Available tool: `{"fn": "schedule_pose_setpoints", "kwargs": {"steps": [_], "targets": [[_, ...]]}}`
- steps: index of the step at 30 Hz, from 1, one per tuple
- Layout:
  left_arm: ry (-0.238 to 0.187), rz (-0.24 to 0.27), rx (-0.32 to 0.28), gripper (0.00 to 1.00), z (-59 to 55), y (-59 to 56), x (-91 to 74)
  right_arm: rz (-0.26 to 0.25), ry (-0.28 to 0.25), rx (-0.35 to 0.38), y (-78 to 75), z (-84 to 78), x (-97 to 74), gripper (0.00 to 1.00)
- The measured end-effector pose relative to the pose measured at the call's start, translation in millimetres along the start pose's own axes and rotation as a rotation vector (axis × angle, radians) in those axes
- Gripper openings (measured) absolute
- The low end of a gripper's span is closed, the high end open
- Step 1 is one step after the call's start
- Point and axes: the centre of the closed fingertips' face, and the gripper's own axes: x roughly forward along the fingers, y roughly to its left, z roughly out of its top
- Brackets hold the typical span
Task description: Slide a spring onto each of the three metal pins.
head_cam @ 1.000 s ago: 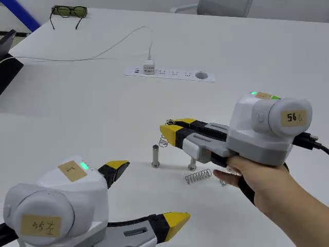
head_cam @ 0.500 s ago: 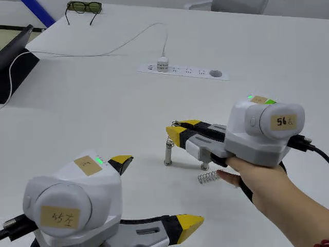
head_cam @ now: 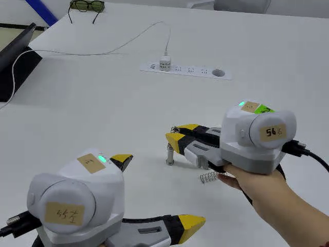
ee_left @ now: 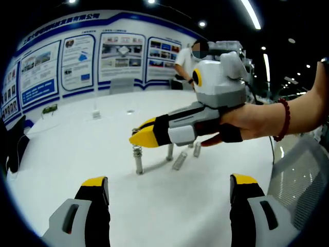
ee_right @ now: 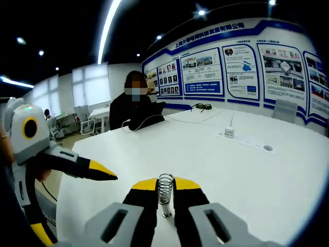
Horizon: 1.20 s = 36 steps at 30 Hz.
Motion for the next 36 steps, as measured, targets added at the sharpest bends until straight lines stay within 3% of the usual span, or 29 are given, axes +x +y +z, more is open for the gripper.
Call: {"fn": "schedule_pose_setpoints", "kwargs": {"steps": [14,36], "targets": [[0.007,-0.001,0.005,0.98,-0.7,0.2,-0.4,-0.001,0.052,-0.076,2.9,-13.8,4.8,0.12],[0.007,-0.004,0.004,0.97,-0.8,0.4,-1.3,-0.006,0.116,-0.099,1.3,-37.0,13.4,0.12]]}}
